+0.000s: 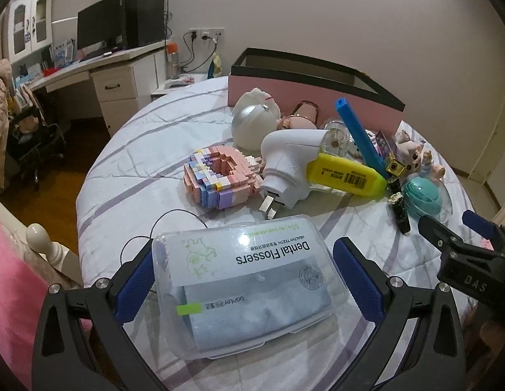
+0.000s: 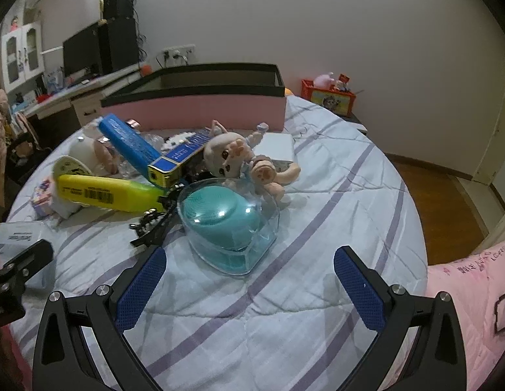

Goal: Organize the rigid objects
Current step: 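Lower the left tool onto the clear Dental Flossers case and grasp it, then grasp the teal brush case with the right tool while the left tool lifts the floss case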

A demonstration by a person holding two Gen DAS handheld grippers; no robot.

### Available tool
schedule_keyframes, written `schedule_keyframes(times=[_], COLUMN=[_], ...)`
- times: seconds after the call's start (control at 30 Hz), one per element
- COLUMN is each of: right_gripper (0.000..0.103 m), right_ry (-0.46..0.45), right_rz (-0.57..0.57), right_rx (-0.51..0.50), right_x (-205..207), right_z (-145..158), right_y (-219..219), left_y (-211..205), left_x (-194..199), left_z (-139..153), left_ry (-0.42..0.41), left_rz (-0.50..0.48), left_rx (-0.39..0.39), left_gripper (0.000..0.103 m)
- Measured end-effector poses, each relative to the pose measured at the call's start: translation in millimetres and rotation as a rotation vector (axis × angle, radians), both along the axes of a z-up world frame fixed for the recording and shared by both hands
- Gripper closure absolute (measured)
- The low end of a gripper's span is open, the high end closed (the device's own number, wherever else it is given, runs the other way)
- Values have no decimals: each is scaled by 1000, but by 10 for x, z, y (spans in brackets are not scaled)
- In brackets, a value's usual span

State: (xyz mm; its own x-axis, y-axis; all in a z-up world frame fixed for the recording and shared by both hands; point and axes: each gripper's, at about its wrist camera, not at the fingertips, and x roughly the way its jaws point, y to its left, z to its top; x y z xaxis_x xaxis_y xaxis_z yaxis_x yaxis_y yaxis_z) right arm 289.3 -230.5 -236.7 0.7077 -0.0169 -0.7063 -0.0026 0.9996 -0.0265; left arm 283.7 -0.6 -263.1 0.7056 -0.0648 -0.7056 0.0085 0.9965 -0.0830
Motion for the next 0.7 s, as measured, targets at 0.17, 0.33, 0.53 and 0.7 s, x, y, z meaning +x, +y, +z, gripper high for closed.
schedule_keyframes(times=[0.17,0.33,0.53,0.7], right_gripper=[5,36,37,36], right_ry=[11,47,44,61], right_rz=[26,75,101,90], right_rx=[-11,14,46,55], right_x=[127,251,200,48], right_z=[17,-23,-21,-17], right_y=[34,45,-10,28], left_y=[65,192,241,301], left_x=[65,184,90,-34], left_z=[4,-38,37,88], left_ry=[-25,-7,-15,-20], left_rz=[-84,-115,-129,-99], left_rx=[-28,-107,-126,-130], left_gripper=[0,0,0,0])
